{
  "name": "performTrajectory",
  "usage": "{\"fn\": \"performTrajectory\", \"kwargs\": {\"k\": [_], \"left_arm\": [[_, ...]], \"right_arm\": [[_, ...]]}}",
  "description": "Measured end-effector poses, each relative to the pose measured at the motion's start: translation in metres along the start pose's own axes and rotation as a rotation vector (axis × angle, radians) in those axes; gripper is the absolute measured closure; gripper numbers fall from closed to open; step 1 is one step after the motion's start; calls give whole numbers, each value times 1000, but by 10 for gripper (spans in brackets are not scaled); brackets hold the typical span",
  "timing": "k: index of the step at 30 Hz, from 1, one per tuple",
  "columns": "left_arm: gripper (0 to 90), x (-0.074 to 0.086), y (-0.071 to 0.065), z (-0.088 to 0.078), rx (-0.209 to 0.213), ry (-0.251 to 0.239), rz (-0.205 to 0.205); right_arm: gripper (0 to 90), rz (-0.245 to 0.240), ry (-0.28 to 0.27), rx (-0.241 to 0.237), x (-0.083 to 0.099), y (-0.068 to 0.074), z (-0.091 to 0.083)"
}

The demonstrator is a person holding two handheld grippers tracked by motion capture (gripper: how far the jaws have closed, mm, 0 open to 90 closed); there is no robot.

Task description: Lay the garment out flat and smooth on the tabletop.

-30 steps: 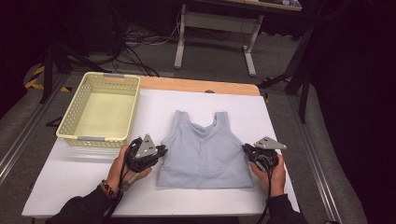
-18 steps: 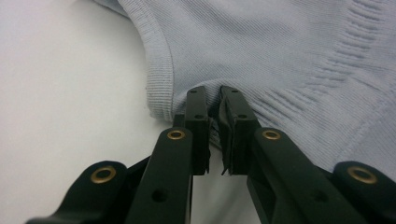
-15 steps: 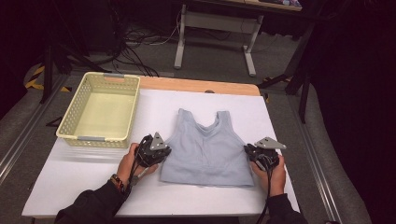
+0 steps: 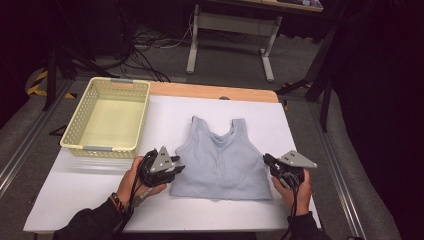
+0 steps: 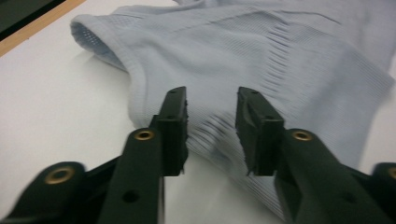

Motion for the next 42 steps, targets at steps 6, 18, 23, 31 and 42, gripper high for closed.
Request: {"fn": "performTrajectory", "kwargs": {"k": [6,18,23,31,42], "left_arm": [[484,21,-29,-14,108,42,36],[595,39,-32,-2,139,146,71],[741,37,-34,-2,119,158,107],[832,38,-36,-13,80,179,237],[829,60,-34,-42,104,186,136]], "right_arm": [[820,17,40,-40,14,16,-8],[650,116,140,-11,44,10,-5],[632,132,137,-13,46,6,-2],[462,148,100,-1,43,5,-3],[416,127,86,4,41,4,-4]]}}
Point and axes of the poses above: each handheld gripper's, and its own axes: z roughly forward along the jaws, x roughly out of its underside, y roughly to its left, the point moved 5 cm from there along z, roughly forward along the jaws, and after that the axes turned 9 degrees about -x, right-handed, at the moved point
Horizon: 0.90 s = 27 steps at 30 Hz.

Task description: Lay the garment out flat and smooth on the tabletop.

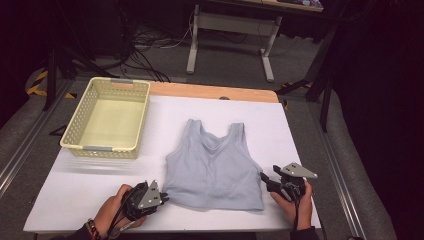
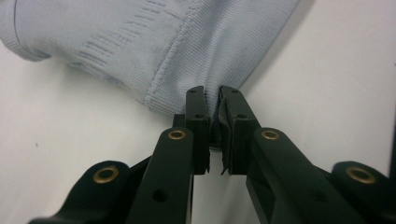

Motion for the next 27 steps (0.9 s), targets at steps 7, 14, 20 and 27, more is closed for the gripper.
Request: {"fn": "performTrajectory", "kwargs": {"k": [7,14,20,27], "left_arm": [[804,4,-6,-6,34,-31,-56],[623,2,3,-21,43,-137,-135],[408,-1,19,-35,-35,-212,-179],[276,-3,40,-31,-119,-231,-252]], "right_arm": [[395,-5,-6,9,-2,1,-1],[381,-11,-18,11,-3,1,-1],[366,-15,-40,14,-7,3,-4],[330,-44,-80,3,-16,14,-9]]}}
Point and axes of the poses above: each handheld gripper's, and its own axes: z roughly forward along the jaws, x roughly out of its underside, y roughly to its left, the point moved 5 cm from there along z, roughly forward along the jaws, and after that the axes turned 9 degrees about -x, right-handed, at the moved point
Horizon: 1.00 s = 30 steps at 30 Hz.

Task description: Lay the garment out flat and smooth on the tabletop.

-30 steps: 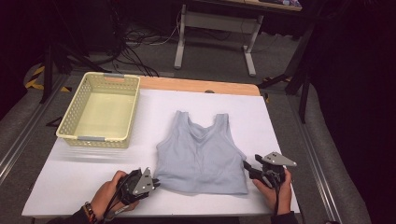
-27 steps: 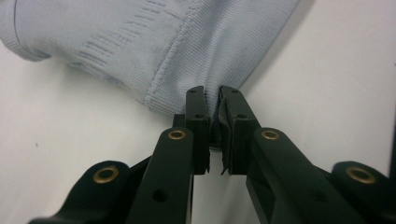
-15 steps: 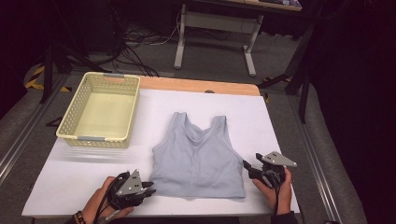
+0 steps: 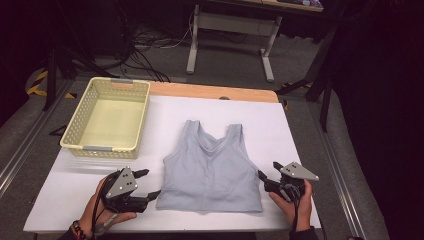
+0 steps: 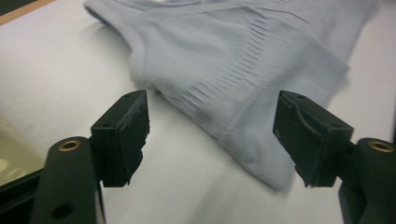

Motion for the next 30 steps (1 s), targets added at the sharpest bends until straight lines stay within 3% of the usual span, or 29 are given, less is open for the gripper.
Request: {"fn": "performTrajectory", "kwargs": {"k": [3,9,11,14,16,17,19,22,24,26,28,30], "left_arm": [[242,-3,6,8,-20,2,-25],[244,-10,11,25,-20,24,-59],[259,-13,12,33,-2,30,-81],[285,-17,13,46,-14,46,-69],[320,-17,17,61,-67,77,-48],[322,-17,17,61,-67,77,-48],[321,-15,23,76,-44,101,-98],[321,-15,24,83,-41,122,-109],[322,-16,24,90,-30,135,-144],[332,-15,23,94,-33,166,-150],[380,-11,22,100,-10,218,-159],[462,-11,21,99,5,218,-148]], "right_arm": [[295,-18,-18,3,-4,6,0],[270,-24,-14,13,-5,6,2],[262,-19,-14,15,-5,6,4],[260,-25,-12,17,-5,6,6],[258,-28,1,16,-4,7,9],[258,-28,1,16,-4,7,9],[256,-33,11,11,-2,7,10],[255,-32,13,13,-2,6,10],[254,-36,9,12,-2,6,10],[254,-42,9,14,-3,7,10],[253,-49,10,11,-4,7,11],[251,-52,13,10,-4,6,13]]}}
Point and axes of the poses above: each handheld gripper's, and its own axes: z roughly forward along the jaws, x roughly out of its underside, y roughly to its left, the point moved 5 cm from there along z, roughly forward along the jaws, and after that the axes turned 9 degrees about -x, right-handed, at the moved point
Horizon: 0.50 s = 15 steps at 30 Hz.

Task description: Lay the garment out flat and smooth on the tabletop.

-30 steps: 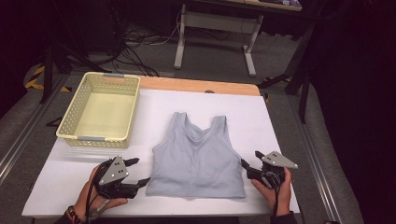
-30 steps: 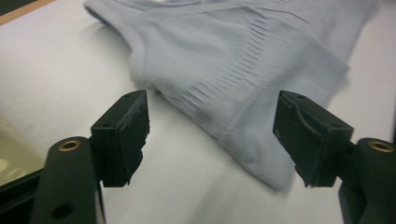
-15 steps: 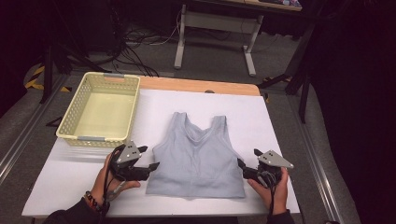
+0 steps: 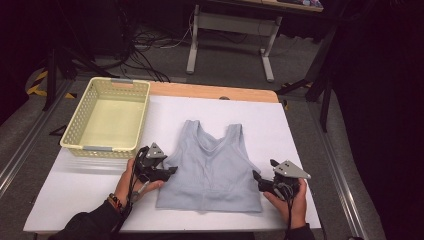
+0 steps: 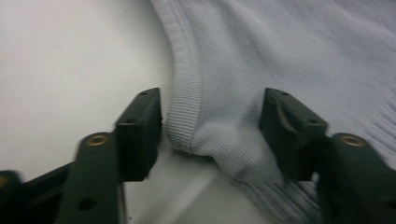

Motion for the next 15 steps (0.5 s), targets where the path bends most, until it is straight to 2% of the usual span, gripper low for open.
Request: {"fn": "performTrajectory", "kwargs": {"k": [3,4,5,6,7,8,9,10,12,13,15], "left_arm": [[553,1,-1,0,32,8,-4],[618,1,-1,0,40,9,0],[618,1,-1,0,47,9,9],[676,1,-2,-1,49,6,11],[676,1,-2,-1,47,2,20],[734,1,-4,-2,39,-2,34],[734,1,-4,-2,27,-6,49],[758,1,-4,-3,9,-21,45],[778,1,-3,-4,2,-30,38],[778,1,0,-7,-18,-41,33],[786,2,3,-10,-24,-41,20]], "right_arm": [[250,-5,5,11,1,-4,2],[250,6,5,14,2,-7,3],[250,6,5,14,2,-7,3],[250,4,6,15,2,-8,4],[250,4,6,15,2,-8,4],[251,-8,10,11,2,-7,4],[251,-8,10,11,2,-7,4],[252,-16,13,10,2,-5,4],[253,-18,14,9,2,-5,4],[254,-22,13,8,2,-5,4],[254,-29,12,11,1,-4,3]]}}
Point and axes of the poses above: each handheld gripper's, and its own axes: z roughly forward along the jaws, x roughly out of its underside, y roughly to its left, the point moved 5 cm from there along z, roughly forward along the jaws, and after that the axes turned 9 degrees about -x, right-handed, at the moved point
